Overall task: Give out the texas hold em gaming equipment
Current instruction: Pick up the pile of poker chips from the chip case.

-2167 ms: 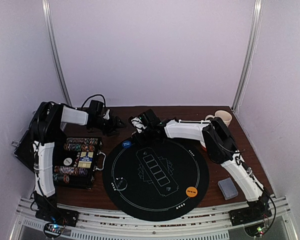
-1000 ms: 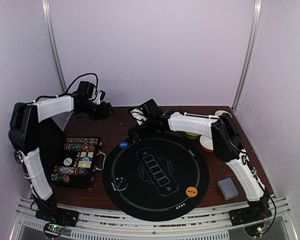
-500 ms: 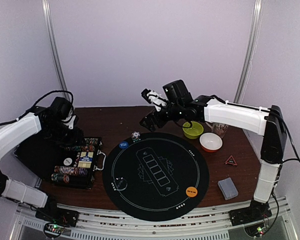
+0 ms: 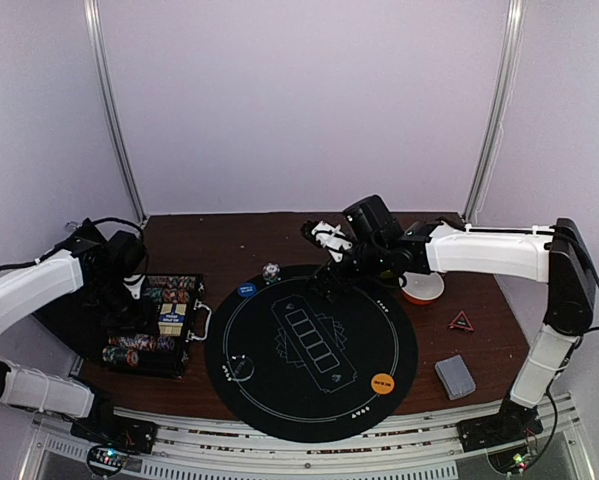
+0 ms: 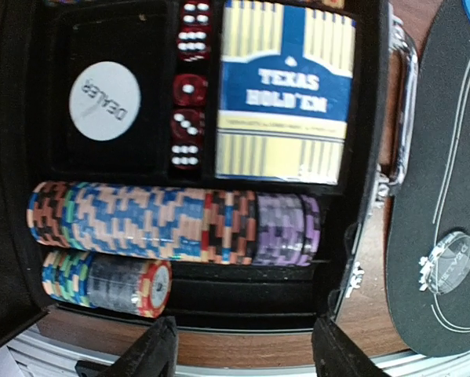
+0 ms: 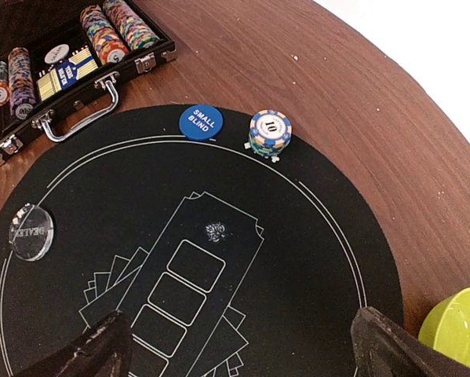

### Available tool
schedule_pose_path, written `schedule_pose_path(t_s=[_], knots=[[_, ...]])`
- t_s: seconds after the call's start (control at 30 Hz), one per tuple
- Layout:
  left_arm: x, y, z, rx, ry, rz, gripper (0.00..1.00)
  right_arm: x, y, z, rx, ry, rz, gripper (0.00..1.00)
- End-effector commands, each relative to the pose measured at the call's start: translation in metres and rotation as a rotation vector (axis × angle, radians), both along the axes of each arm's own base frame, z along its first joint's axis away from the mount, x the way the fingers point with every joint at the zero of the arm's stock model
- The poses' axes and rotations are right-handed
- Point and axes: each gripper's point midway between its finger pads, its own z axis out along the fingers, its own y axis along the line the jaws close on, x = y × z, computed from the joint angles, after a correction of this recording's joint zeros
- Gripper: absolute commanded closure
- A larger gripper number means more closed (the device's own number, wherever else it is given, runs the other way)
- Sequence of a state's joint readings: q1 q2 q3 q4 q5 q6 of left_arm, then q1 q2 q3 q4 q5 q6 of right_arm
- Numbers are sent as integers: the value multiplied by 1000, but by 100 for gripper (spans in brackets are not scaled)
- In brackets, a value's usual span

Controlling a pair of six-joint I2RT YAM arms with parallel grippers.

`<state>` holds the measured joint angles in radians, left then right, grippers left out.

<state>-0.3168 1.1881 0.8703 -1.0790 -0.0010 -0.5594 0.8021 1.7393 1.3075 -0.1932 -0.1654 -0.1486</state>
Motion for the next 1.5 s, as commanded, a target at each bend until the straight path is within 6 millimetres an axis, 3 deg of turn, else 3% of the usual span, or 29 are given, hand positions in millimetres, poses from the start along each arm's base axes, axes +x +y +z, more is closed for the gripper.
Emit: schedule_pose_path(t_s=[0.0,0.13,0.33,0.53,1.0,1.1,1.27,1.47], knots=[[11,-18,-2,-2,-52,-13,39,-3,-7,6,-15,-35,2,0],[13,-25,-13,14,-42,-44,43,-2,-4,-4,-27,-9,-5,0],[17,-21,-26,55,-35,-35,47,1,-3,-15,-43,25,-22,0],[25,-23,-31,57,-54,-45,52,1,-4,-21,-55,47,-39,0],[22,-26,-53,55,-8,-79,54,-2,-12,-31,-97,67,-51,0],[22,-22,-51,83,-8,-81,51,-2,-12,-32,-100,67,-49,0],[29,-3,-30,193,-41,-55,51,-2,-7,-34,-96,79,-37,0],[24,-10,-42,157,-15,-80,51,0,-5,-34,-102,82,-37,0]])
